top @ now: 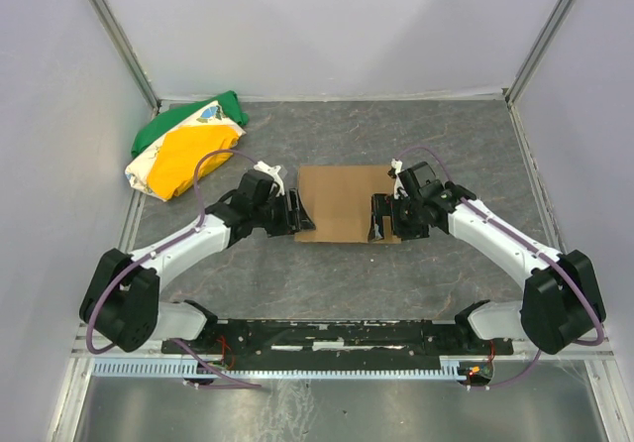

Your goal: Fold the paper box

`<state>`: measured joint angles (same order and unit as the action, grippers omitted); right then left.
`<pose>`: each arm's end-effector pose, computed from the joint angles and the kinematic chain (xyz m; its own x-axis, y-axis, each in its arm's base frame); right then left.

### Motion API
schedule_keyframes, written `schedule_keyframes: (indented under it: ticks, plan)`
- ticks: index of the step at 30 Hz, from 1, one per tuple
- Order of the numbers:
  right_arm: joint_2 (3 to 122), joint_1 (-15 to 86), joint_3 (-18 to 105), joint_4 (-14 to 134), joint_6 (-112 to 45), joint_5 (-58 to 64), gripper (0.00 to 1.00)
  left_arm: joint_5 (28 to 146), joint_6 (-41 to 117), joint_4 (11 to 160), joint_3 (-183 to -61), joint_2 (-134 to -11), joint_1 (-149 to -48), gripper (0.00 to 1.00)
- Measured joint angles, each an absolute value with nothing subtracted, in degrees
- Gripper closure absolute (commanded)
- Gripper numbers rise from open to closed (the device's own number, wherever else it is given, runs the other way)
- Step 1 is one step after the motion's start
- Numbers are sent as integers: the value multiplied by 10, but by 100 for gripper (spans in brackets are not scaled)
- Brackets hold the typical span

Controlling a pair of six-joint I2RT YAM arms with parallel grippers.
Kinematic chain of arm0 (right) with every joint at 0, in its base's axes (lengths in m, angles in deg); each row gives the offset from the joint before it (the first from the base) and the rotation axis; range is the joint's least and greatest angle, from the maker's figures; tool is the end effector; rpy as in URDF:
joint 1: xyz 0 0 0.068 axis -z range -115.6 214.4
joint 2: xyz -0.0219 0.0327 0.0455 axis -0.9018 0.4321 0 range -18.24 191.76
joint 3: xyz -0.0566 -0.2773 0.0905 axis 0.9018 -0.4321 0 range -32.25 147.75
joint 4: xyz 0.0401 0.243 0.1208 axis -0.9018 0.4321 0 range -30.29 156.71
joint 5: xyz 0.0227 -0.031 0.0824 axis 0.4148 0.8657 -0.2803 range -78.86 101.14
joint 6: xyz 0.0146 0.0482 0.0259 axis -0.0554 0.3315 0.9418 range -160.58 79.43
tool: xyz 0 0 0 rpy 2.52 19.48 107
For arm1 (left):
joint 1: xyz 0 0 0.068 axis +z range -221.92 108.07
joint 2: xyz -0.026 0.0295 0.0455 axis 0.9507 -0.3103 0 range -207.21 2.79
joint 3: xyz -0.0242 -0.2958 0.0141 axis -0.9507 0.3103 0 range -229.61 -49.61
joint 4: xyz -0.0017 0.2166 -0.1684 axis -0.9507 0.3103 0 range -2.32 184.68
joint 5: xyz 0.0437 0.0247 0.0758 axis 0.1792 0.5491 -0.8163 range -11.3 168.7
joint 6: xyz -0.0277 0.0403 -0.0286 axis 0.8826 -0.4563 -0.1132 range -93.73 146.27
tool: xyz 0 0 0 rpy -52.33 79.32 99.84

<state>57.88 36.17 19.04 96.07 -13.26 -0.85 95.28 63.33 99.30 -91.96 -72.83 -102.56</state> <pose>0.2295 0.1326 0.2412 -0.9387 0.0055 -0.3448 -0.1353 0.9139 0.3828 0.2324 -0.1507 0.2227 -0.8837 -0.1480 -0.4440 0.1626 0.7925 -0.5878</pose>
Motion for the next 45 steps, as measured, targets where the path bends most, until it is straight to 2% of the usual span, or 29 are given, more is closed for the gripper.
schedule_keyframes:
  ticks: [11, 30, 45]
  plan:
    - [579, 362, 214, 994, -134, -8, 1, 966, 632, 1061, -971, -771, -1026, 30]
    - [584, 362, 224, 1010, -135, -9, 1, 990, 610, 1144, -1024, -773, -1026, 30]
    - [598, 362, 224, 1007, -134, -23, 2, 998, 592, 1150, -1008, -795, -1026, 31]
